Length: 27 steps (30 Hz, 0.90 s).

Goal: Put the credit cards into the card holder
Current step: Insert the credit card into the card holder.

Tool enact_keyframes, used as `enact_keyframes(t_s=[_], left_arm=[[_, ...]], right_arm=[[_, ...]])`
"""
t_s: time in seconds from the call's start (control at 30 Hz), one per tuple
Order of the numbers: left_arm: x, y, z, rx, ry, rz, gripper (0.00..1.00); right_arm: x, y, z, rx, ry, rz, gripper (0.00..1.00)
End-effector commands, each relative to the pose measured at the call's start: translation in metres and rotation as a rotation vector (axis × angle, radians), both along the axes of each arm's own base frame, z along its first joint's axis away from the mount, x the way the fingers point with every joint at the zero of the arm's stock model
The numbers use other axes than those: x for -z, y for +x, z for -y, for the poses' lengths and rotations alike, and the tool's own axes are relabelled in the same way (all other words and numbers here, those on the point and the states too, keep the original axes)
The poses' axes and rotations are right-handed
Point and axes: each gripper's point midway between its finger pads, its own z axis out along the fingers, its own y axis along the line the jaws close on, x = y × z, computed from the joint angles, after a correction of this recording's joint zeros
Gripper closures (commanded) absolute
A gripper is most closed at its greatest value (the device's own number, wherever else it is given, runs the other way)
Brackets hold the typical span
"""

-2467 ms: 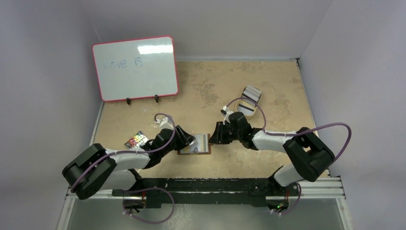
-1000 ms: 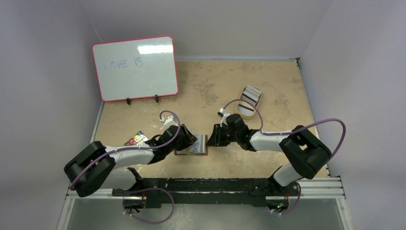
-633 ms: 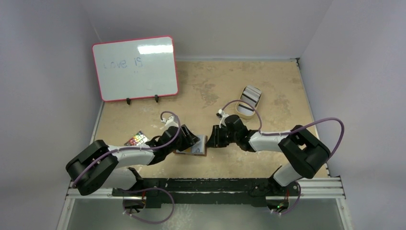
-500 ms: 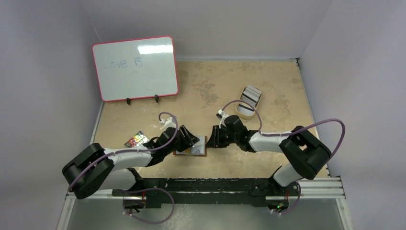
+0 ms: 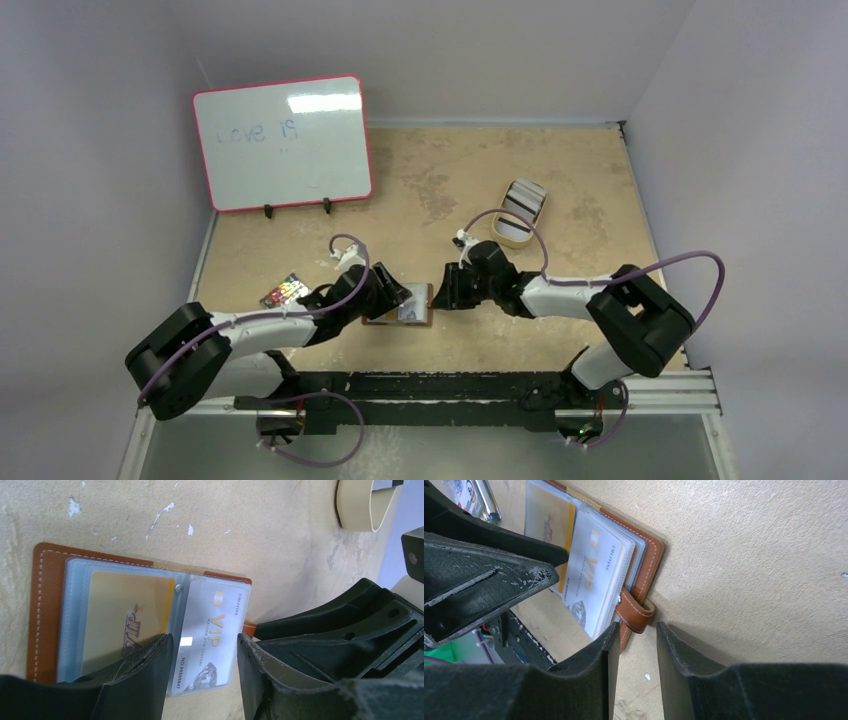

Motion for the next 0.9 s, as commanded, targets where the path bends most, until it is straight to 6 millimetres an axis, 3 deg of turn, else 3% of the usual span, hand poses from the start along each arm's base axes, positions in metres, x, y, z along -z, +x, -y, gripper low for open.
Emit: enact_keyframes(t_s=[0.0,0.17,0.4,0.67,0.87], left_arm=[[-0.013,0.010,0.014,0.025,-0.035,0.039,0.50],[-0.019,0.010,0.032,0.072,-0.101,0.035,0.50],[-0.034,0.009,0.049,0.120,-0.173,0.040,0.51],[-0.056,0.011,0.051,0.153,-0.205,0.095,0.51],[-0.057,0.016,0.029,0.105,-0.133,0.094,0.50]], right_arm=[[-0.018,0.010,-0.010,-0.003,0.033,0.062,0.64],[-0.010,0.010,-0.014,-0.016,0.026,0.048,0.65],[-0.014,0.014,-0.023,-0.023,0.049,0.052,0.66],[-0.016,0.007,-0.031,-0.033,0.069,0.039,0.66],[-0.018,0.002,-0.040,-0.045,0.085,0.034,0.66]])
